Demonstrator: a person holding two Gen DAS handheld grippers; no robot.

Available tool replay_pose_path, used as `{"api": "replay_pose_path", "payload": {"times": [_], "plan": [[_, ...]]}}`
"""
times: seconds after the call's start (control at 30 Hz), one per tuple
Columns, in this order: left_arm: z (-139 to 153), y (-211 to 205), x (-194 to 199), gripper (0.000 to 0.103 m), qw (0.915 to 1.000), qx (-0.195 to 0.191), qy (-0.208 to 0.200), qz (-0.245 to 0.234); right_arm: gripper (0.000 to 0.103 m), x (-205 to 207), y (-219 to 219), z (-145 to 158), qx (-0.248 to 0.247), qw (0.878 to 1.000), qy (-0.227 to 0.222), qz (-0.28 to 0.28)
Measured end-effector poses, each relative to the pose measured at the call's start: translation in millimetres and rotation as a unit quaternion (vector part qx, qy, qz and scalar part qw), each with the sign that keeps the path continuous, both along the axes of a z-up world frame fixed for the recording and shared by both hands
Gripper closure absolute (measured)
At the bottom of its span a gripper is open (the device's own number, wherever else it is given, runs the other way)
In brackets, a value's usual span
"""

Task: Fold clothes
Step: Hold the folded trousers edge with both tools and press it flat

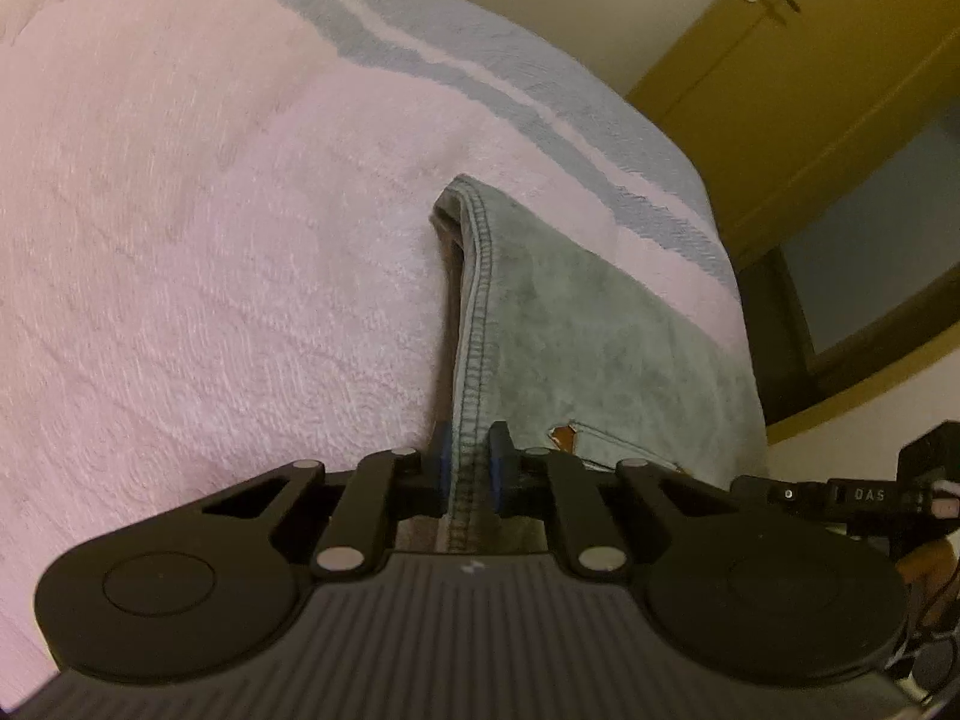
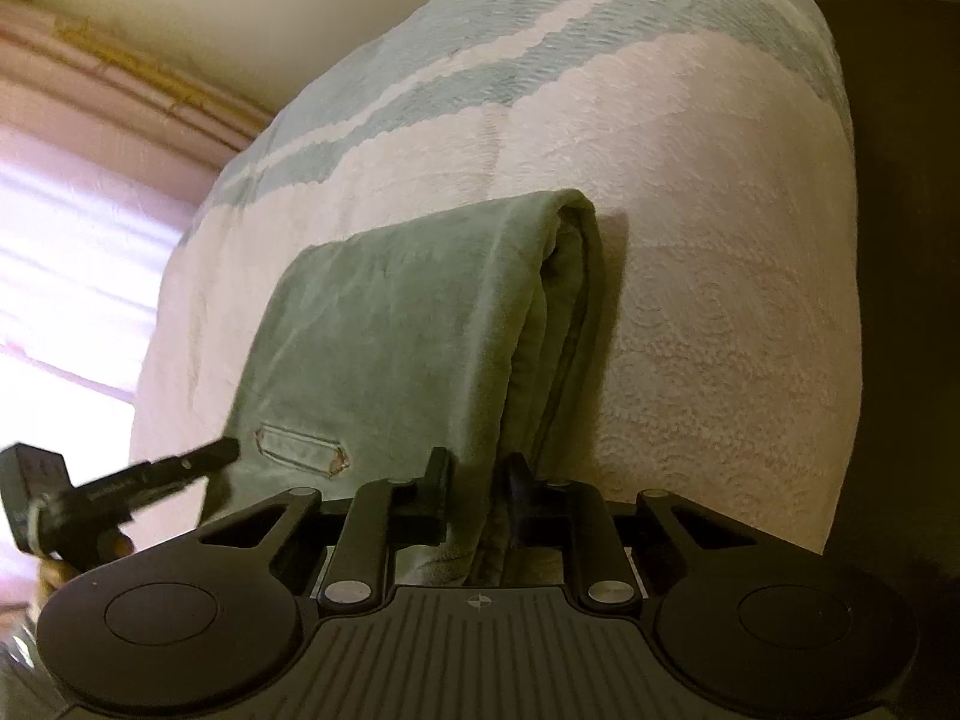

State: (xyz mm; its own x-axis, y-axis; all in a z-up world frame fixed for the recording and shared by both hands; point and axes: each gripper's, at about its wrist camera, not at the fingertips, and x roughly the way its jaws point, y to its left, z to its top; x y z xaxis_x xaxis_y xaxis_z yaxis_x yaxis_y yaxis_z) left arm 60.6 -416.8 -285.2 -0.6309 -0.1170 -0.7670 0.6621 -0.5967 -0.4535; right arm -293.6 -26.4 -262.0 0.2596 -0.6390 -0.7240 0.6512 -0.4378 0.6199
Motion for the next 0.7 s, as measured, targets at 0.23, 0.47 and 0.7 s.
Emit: {"api": "replay_pose_path", "payload": {"times": [0.23, 0.47, 0.7], "plan": [[-1, -1, -2, 0.092, 0.9999, -0.004, -0.009, -0.005, 0.075, 4, 8, 9, 0.003, 1.000, -0.008, -0.015], [1, -6, 18, 0.070, 0.9956, 0.078, 0.008, 0.051, 0.075, 7, 20, 11, 0.011, 0.998, -0.061, -0.028], [2, 9, 9, 0.097, 0.9989, 0.036, -0.020, 0.022, 0.097, 20, 25, 5, 0.029, 0.998, -0.043, -0.022]]}}
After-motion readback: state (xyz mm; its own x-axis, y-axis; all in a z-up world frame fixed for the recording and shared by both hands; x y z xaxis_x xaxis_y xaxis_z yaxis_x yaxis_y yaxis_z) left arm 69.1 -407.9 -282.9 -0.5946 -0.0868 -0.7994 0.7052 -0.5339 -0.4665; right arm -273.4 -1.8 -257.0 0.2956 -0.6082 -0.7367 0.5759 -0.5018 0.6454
